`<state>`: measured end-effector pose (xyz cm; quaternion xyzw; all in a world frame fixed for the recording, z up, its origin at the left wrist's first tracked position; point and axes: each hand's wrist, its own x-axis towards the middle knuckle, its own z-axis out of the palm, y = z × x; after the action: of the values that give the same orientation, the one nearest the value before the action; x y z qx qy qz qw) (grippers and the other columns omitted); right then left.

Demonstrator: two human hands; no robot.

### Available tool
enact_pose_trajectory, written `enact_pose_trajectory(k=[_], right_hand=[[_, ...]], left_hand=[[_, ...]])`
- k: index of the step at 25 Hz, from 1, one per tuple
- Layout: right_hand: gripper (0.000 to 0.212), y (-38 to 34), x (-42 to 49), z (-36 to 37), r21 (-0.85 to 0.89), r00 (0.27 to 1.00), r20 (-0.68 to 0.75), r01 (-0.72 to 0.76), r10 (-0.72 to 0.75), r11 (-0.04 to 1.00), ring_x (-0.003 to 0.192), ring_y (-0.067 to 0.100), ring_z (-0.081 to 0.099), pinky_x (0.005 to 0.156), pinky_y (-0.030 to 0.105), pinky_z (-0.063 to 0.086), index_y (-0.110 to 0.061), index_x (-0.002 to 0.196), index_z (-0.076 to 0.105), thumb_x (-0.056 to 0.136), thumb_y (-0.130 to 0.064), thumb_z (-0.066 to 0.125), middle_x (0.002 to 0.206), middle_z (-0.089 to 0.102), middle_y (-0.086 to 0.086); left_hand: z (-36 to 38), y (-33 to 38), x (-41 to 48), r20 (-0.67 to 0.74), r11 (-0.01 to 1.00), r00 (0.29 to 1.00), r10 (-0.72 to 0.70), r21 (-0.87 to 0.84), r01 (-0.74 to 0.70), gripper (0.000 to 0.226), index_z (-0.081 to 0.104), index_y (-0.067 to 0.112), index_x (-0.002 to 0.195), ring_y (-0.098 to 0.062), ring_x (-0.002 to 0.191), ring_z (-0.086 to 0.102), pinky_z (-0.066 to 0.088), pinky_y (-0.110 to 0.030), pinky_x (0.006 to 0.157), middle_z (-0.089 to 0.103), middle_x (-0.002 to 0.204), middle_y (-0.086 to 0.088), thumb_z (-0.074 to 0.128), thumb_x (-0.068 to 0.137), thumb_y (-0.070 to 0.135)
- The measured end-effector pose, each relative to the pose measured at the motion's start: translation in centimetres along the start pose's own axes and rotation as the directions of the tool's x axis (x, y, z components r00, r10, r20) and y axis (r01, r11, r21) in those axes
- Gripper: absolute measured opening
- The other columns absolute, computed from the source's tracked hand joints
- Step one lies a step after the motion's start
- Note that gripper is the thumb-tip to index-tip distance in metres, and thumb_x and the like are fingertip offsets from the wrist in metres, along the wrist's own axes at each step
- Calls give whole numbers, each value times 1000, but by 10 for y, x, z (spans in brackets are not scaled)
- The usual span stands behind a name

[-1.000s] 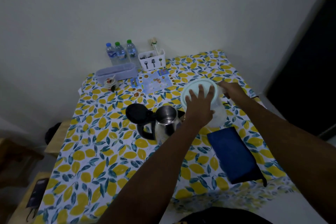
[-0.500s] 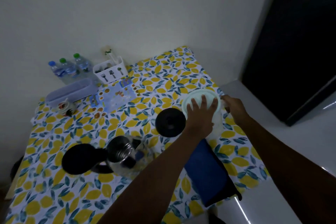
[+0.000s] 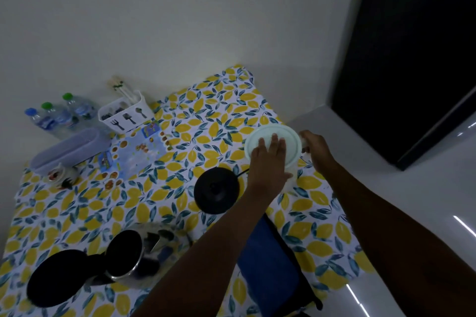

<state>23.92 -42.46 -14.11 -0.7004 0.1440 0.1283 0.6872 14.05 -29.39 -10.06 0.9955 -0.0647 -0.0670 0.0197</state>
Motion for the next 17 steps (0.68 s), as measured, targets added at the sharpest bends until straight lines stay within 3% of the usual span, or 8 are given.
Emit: enact_pose_trajectory(k=[2, 4, 6, 8, 11, 14, 17], right_hand=[[21, 3, 4, -6, -36, 1000, 9, 11, -11, 999, 42, 5, 43, 46, 20, 37, -7, 74, 61, 87, -21, 53, 58, 49, 4], [24, 10, 5, -15, -118, 997, 37, 68, -64, 991, 62, 14, 54, 63, 28, 42, -4, 81, 64, 91, -22, 51, 72, 57, 14], [27, 15, 5, -21, -324, 982, 104, 183, -158, 928, 86, 23, 60, 78, 33, 44, 3, 94, 67, 95, -18, 49, 93, 66, 19], [26, 14, -4, -23, -464, 960, 61, 271, -275, 843, 96, 28, 61, 82, 32, 43, -3, 99, 67, 96, -22, 49, 101, 66, 17], [24, 18, -31, -23, -422, 897, -124, 339, -424, 841, 110, 24, 57, 91, 26, 38, -11, 112, 64, 93, -24, 57, 118, 63, 11], [37, 36, -76, -23, -458, 813, -106, 471, -572, 754, 120, 11, 46, 99, 18, 30, -16, 127, 55, 91, -26, 57, 132, 56, 6], [50, 56, -124, -14, -469, 748, -3, 585, -664, 661, 125, 7, 41, 103, 22, 32, -17, 136, 47, 88, -27, 59, 137, 52, 5]], left_hand=[[2, -5, 2, -26, 999, 999, 20, -43, -21, 92, 11, 11, 151, -40, 146, 12, 23, -55, 114, 9, 162, -10, 61, 85, 52], [7, -3, -1, -72, 998, 997, 28, -51, -31, 91, 15, 12, 150, -38, 146, 15, 26, -55, 112, 13, 162, -9, 62, 84, 52], [11, 0, -3, -105, 998, 994, 22, -56, -28, 89, 19, 12, 149, -38, 145, 17, 29, -56, 110, 17, 161, -9, 64, 83, 51], [12, 0, -3, -118, 998, 993, 15, -62, -23, 88, 20, 12, 149, -38, 145, 18, 29, -56, 110, 18, 161, -8, 64, 82, 51], [9, -7, -4, -146, 990, 985, 97, -84, -110, 80, 25, 11, 148, -33, 148, 16, 18, -52, 117, 22, 160, -9, 62, 86, 46], [11, -23, -28, -236, 958, 960, 150, -206, -201, 67, 32, 12, 146, -28, 149, 15, 13, -47, 122, 27, 158, -8, 61, 90, 34], [23, -47, -79, -287, 921, 958, -8, -376, -105, 62, 32, 16, 147, -23, 148, 16, 18, -37, 118, 28, 158, -3, 58, 93, 31]])
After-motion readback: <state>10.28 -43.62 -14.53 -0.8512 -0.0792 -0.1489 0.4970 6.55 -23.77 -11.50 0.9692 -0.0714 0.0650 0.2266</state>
